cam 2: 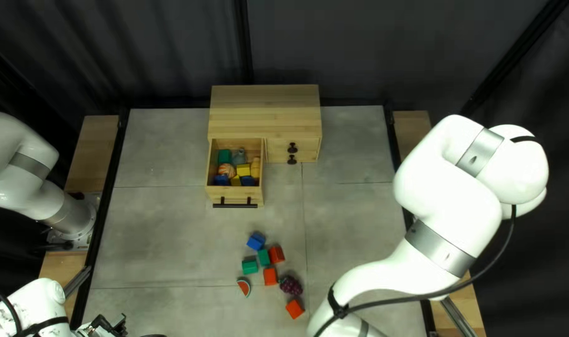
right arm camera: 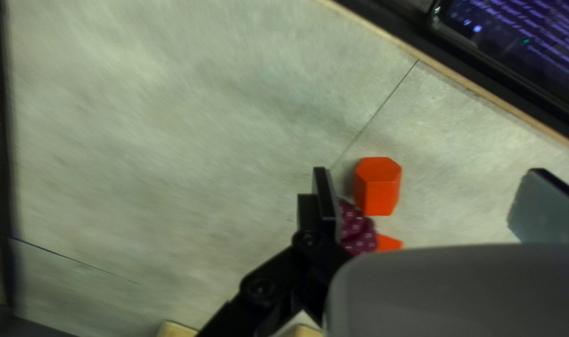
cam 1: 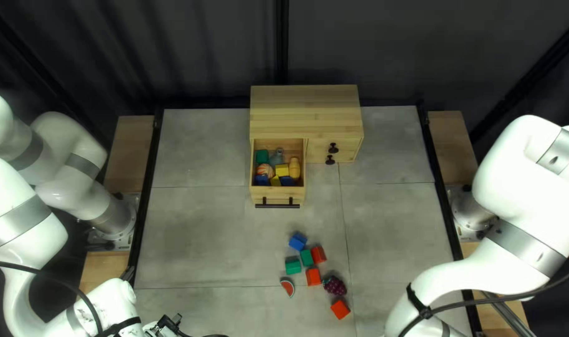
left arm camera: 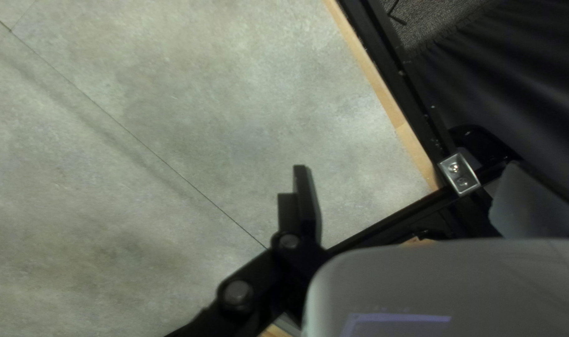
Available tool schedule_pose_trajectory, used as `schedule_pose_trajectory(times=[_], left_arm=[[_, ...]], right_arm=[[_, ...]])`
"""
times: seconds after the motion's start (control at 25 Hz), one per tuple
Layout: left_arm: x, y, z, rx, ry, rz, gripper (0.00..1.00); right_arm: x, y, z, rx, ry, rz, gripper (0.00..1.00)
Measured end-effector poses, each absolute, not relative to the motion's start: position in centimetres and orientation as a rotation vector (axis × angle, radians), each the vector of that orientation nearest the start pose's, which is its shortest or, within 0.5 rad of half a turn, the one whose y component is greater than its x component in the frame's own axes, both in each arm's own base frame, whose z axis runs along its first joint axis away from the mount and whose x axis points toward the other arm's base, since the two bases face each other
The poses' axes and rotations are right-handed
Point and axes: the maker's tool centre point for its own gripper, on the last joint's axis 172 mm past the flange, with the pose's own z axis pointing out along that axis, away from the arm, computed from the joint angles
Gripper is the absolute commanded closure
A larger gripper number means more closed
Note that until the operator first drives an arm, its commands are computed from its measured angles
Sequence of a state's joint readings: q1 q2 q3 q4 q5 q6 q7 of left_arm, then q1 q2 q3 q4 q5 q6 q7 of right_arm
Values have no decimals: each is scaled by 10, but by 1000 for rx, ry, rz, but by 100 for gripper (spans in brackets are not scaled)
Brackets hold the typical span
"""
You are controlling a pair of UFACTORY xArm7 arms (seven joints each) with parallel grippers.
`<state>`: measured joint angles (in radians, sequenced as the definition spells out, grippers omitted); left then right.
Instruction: Open drawers and place objects into drawer and close
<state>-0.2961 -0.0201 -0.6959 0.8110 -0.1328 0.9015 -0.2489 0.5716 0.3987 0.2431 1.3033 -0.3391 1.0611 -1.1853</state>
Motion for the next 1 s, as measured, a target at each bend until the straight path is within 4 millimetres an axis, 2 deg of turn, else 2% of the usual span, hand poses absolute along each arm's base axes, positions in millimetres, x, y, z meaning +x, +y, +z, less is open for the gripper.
schedule_pose_trajectory(times=[0.16, 0.6, 1.0], left_arm=[[207, -353, 113, -2996, 1020, 177, 0], [207, -353, 113, -2996, 1020, 177, 0], [207, -353, 113, -2996, 1020, 177, 0]], right_arm=[[411, 328, 79, 1385, 2633, -242, 0], [437, 300, 51, 1442, 2623, -263, 0], [431, 271, 29, 1511, 2609, -275, 0]])
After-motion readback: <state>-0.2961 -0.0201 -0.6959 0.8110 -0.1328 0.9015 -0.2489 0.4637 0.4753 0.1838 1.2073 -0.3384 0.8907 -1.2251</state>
